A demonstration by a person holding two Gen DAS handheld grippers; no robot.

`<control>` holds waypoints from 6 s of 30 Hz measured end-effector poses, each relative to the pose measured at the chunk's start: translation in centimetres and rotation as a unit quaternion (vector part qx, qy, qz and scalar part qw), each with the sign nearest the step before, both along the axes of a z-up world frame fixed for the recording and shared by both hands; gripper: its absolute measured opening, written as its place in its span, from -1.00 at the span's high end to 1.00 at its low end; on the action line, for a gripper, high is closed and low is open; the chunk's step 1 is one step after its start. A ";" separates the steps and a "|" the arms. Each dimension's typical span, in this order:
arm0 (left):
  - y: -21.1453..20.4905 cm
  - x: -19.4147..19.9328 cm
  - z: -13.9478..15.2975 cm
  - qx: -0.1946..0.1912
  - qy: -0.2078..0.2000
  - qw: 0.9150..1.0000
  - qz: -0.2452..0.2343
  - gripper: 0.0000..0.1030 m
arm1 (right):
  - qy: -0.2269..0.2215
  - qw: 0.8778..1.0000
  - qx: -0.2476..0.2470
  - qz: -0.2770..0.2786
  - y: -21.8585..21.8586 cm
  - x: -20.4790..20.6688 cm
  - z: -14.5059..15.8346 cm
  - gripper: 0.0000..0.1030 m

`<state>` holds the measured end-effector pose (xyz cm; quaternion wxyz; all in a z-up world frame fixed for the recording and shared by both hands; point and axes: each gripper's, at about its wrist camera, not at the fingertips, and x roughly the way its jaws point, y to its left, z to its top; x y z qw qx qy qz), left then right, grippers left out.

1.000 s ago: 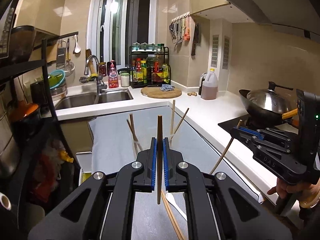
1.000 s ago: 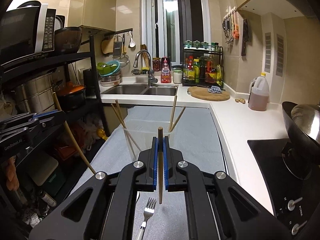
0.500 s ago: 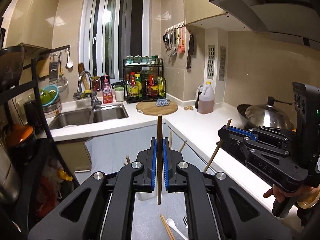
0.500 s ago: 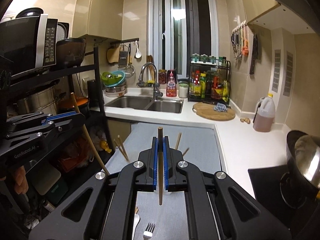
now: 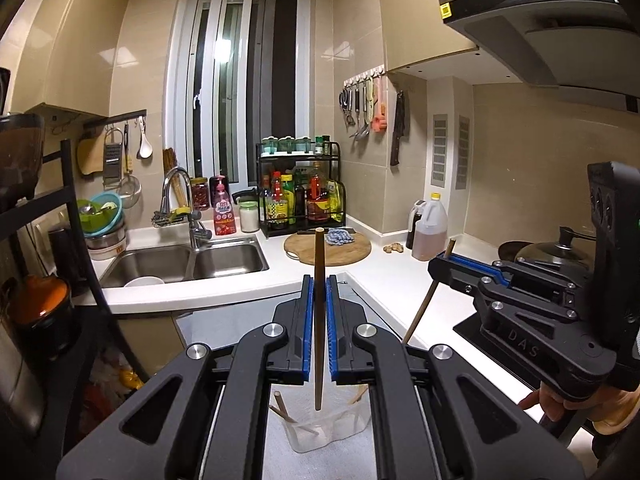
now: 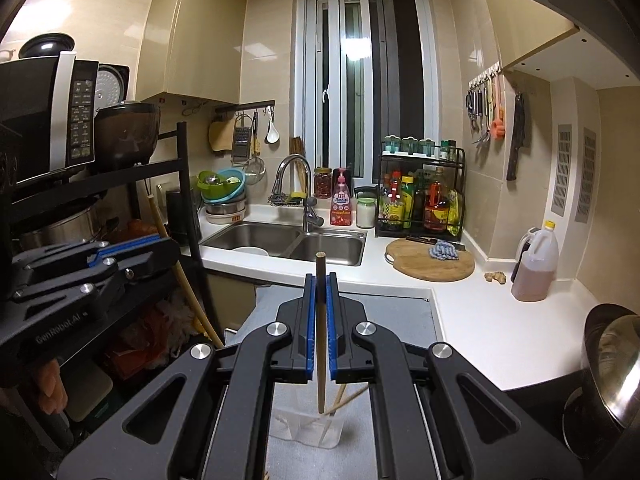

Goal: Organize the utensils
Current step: 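Open both tools to drop the chopsticks into the container, then withdraw both open tools back toward the fork, spoon and chopsticks, then grasp the white-handled fork with the right tool while the left tool grasps a chopstick, then carry the held fork and chopstick over the clear container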

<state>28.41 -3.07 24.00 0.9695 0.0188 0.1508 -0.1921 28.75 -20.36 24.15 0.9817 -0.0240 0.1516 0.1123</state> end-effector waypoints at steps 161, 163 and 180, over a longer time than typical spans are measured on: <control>2.0 -18.6 -26.4 -0.010 0.117 0.992 0.045 0.87 | 0.085 0.991 0.030 -0.097 -1.9 -20.4 -28.1 0.66; 2.1 -18.1 -25.6 -0.013 0.120 0.992 0.047 0.87 | 0.084 0.991 0.031 -0.097 -1.8 -20.2 -27.4 0.66; 3.2 -14.0 -20.5 -0.020 0.132 0.991 0.025 0.88 | 0.076 0.993 0.024 -0.082 -1.4 -15.8 -22.9 0.66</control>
